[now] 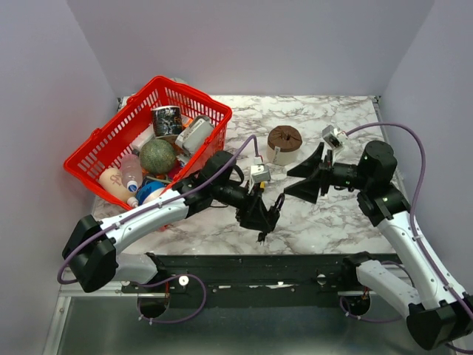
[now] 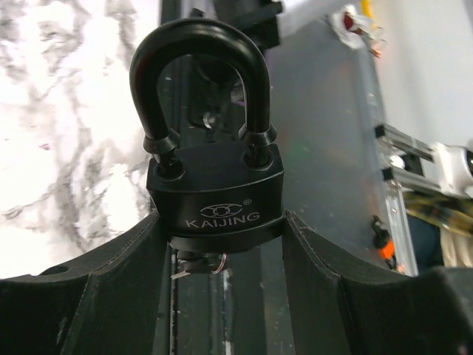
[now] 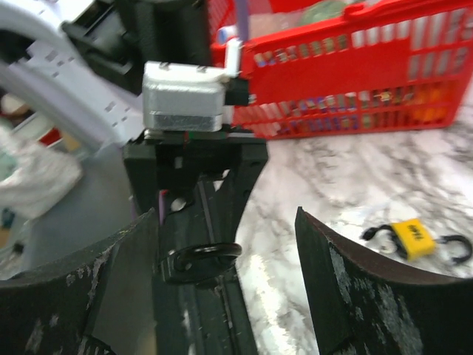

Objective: Unlock with the key

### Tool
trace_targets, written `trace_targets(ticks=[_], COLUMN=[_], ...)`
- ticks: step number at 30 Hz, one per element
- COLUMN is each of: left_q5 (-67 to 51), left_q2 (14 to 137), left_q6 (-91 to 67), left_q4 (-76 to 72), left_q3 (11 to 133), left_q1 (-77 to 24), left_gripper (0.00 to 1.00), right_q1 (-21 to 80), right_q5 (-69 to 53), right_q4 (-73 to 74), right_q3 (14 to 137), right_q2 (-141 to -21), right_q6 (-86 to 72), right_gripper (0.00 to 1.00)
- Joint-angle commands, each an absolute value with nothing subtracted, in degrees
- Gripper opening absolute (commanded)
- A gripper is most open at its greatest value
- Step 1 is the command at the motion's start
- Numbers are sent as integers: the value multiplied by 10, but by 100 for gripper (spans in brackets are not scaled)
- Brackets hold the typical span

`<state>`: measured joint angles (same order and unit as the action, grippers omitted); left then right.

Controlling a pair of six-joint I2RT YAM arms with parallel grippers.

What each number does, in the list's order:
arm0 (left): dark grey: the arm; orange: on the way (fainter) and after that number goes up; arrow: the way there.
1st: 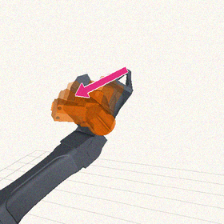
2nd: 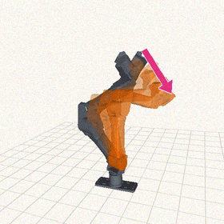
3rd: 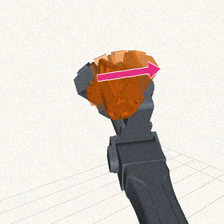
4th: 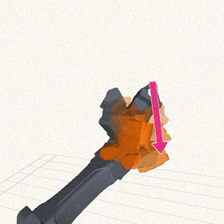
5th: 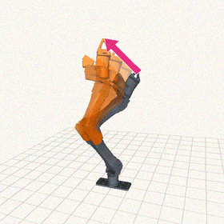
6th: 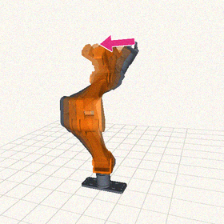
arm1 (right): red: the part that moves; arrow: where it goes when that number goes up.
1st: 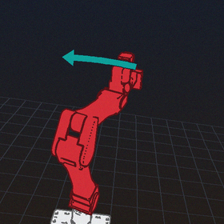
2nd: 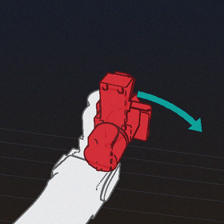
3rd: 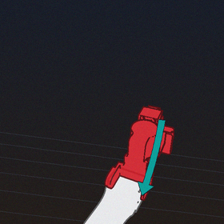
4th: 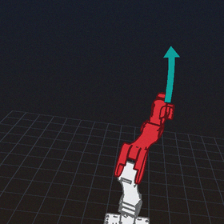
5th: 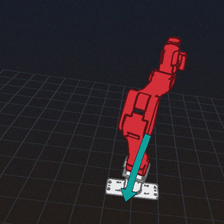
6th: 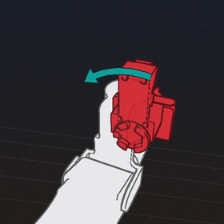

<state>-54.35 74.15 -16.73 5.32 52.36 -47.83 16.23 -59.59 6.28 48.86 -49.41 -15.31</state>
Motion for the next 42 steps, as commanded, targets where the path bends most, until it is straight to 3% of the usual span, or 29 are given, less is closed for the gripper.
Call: trace_targets(ticks=[1, 12, 25, 42], left_q5=[-648, -649, -592, -263], left_q2=[726, 723, 722, 700], left_q6=[-159, -177, -157, -104], left_q4=[3, -21, 14, 97], left_q3=[533, 526, 532, 537], left_q1=[-469, -463, -460, -478], left_gripper=[0, 0, 0, 0], right_q1=[191, 233, 237, 236], right_q5=[-687, -730, -631, -505], right_q4=[63, 50, 142, 213], right_q3=[496, 469, 490, 519], right_q2=[-510, -531, -540, -584], right_q6=[-149, -163, -108, -116], right_gripper=[82, 77, 42, 18])
